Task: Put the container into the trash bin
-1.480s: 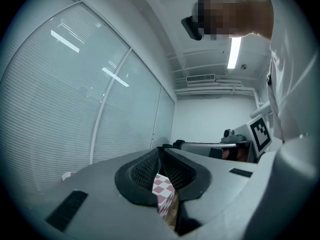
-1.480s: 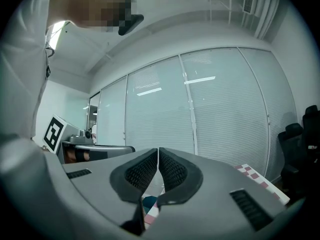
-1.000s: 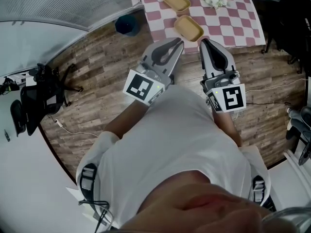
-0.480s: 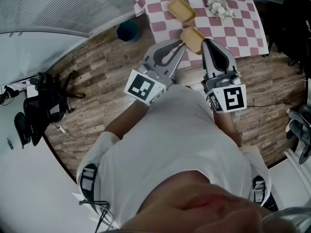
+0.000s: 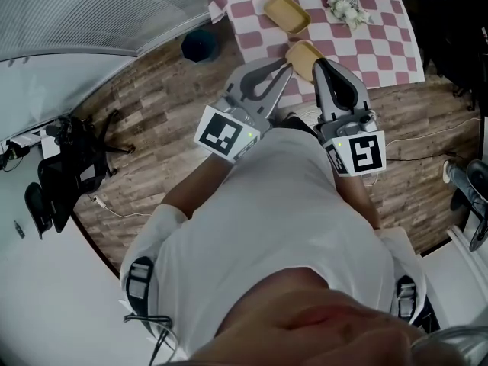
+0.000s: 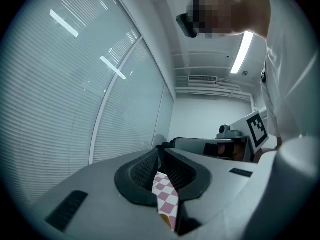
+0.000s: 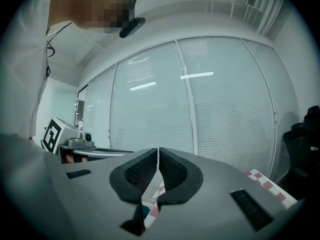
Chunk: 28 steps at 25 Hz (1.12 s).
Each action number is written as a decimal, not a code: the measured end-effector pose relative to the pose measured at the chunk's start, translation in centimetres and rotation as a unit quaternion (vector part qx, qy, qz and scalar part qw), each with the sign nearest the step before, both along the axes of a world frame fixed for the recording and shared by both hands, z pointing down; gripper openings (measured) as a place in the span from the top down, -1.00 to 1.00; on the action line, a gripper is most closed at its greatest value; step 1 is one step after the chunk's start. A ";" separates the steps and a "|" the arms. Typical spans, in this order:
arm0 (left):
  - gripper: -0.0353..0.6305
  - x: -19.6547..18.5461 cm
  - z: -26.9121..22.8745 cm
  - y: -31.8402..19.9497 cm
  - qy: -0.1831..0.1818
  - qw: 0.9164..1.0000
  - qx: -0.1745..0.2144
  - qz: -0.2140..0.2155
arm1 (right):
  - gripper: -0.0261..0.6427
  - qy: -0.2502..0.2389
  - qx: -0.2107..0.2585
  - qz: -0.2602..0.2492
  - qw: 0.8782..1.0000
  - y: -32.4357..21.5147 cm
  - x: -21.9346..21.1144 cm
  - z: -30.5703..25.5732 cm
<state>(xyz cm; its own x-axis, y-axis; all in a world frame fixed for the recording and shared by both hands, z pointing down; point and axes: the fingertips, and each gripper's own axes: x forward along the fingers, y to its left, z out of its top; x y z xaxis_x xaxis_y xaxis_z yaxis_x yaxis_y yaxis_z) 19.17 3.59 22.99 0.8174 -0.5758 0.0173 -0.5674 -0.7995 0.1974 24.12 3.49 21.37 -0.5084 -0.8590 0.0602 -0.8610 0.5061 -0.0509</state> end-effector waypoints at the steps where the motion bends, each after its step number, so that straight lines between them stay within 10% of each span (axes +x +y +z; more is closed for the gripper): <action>1: 0.73 0.0 0.0 -0.1 0.000 1.000 0.001 -0.001 | 0.82 0.000 0.000 -0.001 1.000 -0.2 0.0 0.0; 28: 0.53 4.3 8.3 -2.5 -0.066 0.996 -0.042 0.042 | 0.77 0.030 -0.083 0.033 0.996 -0.3 5.9 8.1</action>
